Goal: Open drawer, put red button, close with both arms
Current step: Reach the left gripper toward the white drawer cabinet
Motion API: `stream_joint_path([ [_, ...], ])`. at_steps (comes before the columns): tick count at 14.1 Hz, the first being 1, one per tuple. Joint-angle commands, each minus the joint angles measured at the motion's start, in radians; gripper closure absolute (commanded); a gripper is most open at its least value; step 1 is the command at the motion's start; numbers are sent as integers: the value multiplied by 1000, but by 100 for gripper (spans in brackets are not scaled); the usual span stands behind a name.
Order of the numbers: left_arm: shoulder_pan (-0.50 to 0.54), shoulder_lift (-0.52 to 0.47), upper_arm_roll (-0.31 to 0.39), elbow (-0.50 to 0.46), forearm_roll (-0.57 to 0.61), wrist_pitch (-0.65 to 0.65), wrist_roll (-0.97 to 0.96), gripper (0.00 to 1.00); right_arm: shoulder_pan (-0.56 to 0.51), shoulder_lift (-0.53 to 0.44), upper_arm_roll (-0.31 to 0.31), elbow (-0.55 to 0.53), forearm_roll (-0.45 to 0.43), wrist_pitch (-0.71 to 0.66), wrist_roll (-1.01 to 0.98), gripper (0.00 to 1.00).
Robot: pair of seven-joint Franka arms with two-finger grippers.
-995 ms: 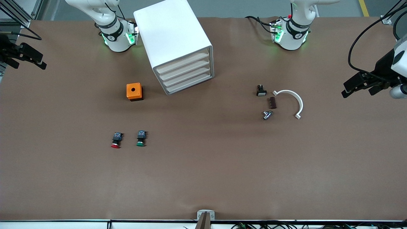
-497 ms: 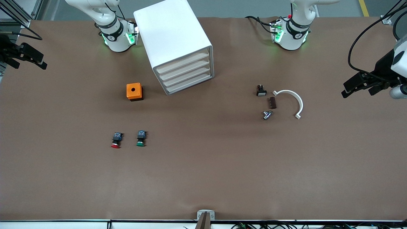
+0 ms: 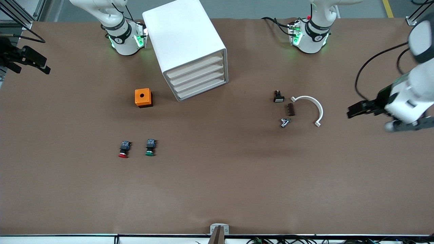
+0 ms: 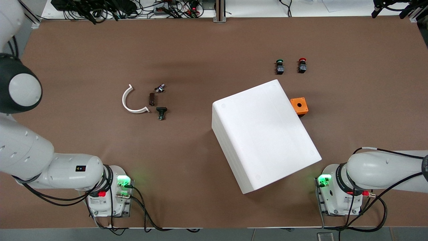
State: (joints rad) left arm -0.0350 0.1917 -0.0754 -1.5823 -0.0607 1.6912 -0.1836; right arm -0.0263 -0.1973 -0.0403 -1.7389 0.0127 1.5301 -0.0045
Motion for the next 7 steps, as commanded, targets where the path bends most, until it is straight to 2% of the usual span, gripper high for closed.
stream_joint_path([
  [1, -72, 86, -6, 19, 22, -2, -20, 0, 5, 6, 0, 15, -5, -5, 14, 0],
  [5, -204, 176, -6, 37, 18, 2, -248, 0, -1, 22, -1, 16, -19, -5, 14, 0],
  [7, -262, 238, -7, 118, -5, -24, -366, 0, 3, 24, -1, 19, -30, -5, 14, 0],
])
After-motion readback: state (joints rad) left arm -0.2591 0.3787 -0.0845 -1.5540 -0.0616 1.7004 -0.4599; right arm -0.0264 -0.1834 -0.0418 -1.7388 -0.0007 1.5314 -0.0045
